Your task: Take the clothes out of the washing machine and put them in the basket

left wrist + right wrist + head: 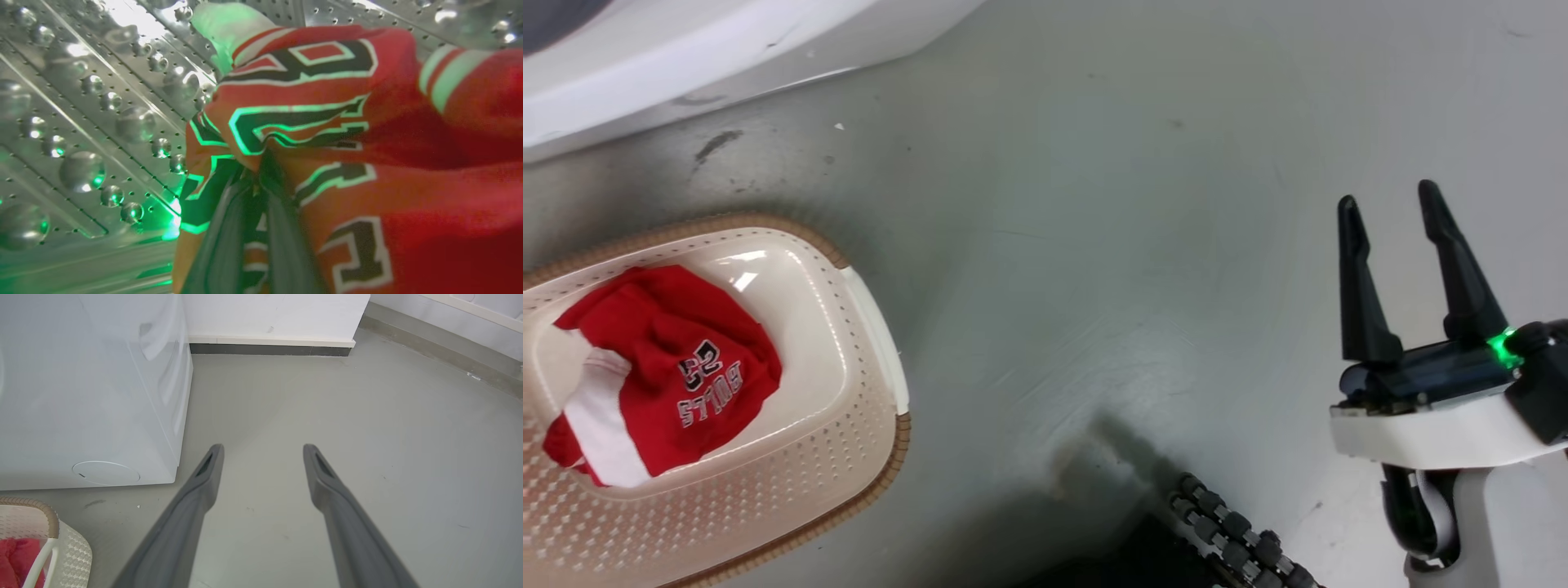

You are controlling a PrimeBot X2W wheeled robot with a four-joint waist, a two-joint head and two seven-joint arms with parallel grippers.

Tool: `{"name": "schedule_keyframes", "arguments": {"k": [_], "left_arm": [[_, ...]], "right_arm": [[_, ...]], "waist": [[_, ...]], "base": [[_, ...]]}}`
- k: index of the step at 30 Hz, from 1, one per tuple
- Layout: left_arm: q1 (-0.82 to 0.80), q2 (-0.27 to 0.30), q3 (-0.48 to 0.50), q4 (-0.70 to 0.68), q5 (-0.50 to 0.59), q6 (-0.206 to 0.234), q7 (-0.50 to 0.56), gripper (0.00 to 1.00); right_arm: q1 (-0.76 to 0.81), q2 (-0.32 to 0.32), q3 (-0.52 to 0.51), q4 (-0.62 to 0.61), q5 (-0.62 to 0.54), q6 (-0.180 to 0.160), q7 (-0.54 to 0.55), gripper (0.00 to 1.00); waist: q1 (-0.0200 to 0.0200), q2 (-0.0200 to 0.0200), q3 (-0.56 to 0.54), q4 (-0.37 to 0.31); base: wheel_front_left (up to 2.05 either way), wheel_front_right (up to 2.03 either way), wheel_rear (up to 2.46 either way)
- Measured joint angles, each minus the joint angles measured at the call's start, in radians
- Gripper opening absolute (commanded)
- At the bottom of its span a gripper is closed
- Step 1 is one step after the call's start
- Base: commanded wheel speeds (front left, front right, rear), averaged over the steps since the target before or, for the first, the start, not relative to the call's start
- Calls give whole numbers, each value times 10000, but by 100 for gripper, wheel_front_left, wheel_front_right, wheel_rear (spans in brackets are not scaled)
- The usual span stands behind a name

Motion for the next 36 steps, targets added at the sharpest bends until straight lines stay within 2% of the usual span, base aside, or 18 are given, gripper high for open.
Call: {"name": "schedule_keyframes", "arguments": {"k": [5, 12, 21, 22, 24, 29, 36], "left_arm": [[471, -244, -86, 192, -184, -161, -1375, 0], [1426, -740, -322, 267, -629, -301, -3977, 0], [3746, -1392, -1530, -63, -1331, -336, -6435, 0], [4577, -1586, -1691, -267, -1421, -336, -7394, 0], [5091, -1755, -1728, -430, -1482, -336, -7992, 0], [6195, -2013, -1732, -1189, -1444, -167, -8734, 0], [7913, -2343, -1494, -3684, -963, 585, -8853, 0]], "right_arm": [[-174, 2, -399, 17, -295, 0, 0, 100], [-304, 0, -934, 84, -949, 0, 0, 100], [10, 4, -1216, 234, -1768, 0, 0, 100], [189, 8, -1220, 301, -2046, 0, 0, 100], [337, 8, -1243, 353, -2142, 0, 0, 100], [693, 6, -1292, 466, -2349, 0, 0, 100], [1130, 6, -1430, 616, -2439, 0, 0, 100]], "waist": [[0, 0, -309, 403], [0, 0, -1065, 1126], [0, 0, -2521, 2115], [-1, 0, -3095, 2431], [-2, -1, -3499, 2629], [-3, 0, -4482, 3114], [-4, 0, -5660, 3771]], "base": [[0, 0, 0], [0, 0, 0], [0, 0, 0], [0, 0, 0], [0, 0, 0], [0, 0, 0], [0, 0, 0]]}}
